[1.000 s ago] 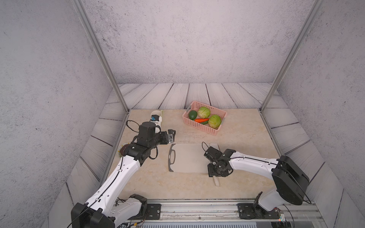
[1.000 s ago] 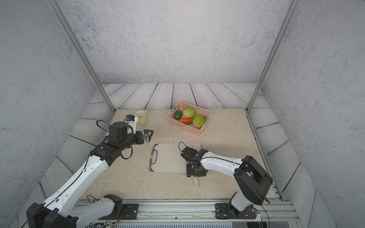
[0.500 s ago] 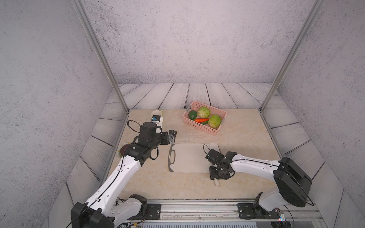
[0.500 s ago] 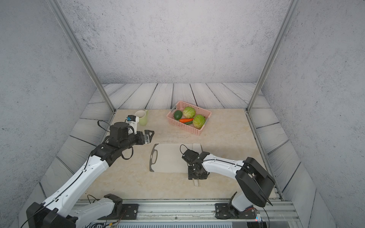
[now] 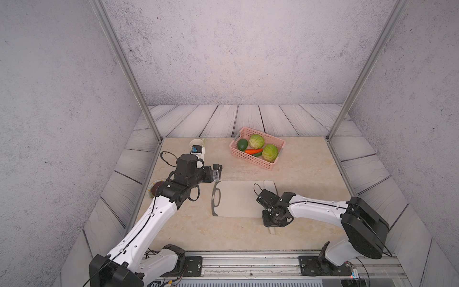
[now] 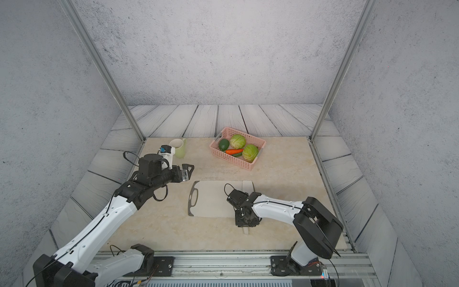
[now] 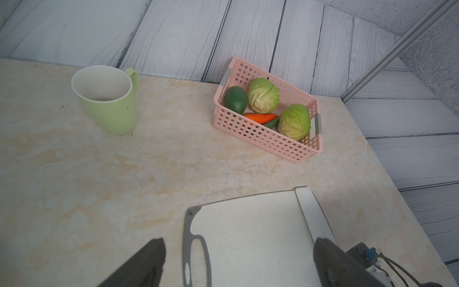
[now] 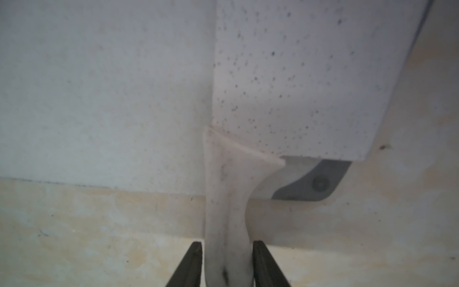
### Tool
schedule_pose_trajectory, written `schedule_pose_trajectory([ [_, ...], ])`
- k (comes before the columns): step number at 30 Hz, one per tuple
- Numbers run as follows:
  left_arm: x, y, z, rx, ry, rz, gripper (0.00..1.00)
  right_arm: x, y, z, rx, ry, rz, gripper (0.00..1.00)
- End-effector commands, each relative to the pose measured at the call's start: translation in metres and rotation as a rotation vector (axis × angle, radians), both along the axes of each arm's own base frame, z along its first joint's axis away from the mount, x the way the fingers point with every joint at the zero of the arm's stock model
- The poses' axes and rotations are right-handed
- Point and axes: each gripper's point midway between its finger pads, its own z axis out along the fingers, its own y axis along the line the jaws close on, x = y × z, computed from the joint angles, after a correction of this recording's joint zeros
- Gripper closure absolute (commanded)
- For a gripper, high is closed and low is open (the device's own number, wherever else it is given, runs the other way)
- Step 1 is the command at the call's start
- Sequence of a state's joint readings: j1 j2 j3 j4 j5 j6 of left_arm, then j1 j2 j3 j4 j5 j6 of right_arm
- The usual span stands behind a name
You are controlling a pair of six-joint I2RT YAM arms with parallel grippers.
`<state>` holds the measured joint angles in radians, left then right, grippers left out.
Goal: Align the knife with the edge of the cutting board
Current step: Adjust the knife at the edge of the cutting board.
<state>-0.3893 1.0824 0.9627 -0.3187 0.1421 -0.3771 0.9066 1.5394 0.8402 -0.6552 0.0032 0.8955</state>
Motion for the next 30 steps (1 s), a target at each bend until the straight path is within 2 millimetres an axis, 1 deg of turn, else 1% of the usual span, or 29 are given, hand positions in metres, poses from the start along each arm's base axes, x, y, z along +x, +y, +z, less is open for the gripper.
schedule_pose_trajectory([
  [1, -0.0003, -0.0003, 0.0096, 0.013, -0.022, -0.004, 0.02, -0.0009, -0.0066, -0.0004, -0.045, -0.003, -0.01, 0.66],
  [9, -0.0015, -0.0014, 0.0092, 0.022, -0.023, -0.005, 0.02, -0.0006, -0.0048, 0.0024, -0.047, -0.016, -0.01, 0.74],
  [18, -0.0026, -0.0025, 0.0098, 0.032, -0.027, -0.006, 0.02, -0.0004, 0.0001, 0.0038, -0.031, -0.023, -0.005, 0.75],
  [24, -0.0033, -0.0029, 0.01, 0.035, -0.028, -0.008, 0.02, 0.0005, -0.0018, 0.0055, -0.04, -0.029, -0.014, 0.75],
  [30, -0.0033, -0.0022, 0.0106, 0.037, -0.031, -0.005, 0.02, 0.0, 0.0009, 0.0052, -0.031, -0.03, -0.012, 0.75],
])
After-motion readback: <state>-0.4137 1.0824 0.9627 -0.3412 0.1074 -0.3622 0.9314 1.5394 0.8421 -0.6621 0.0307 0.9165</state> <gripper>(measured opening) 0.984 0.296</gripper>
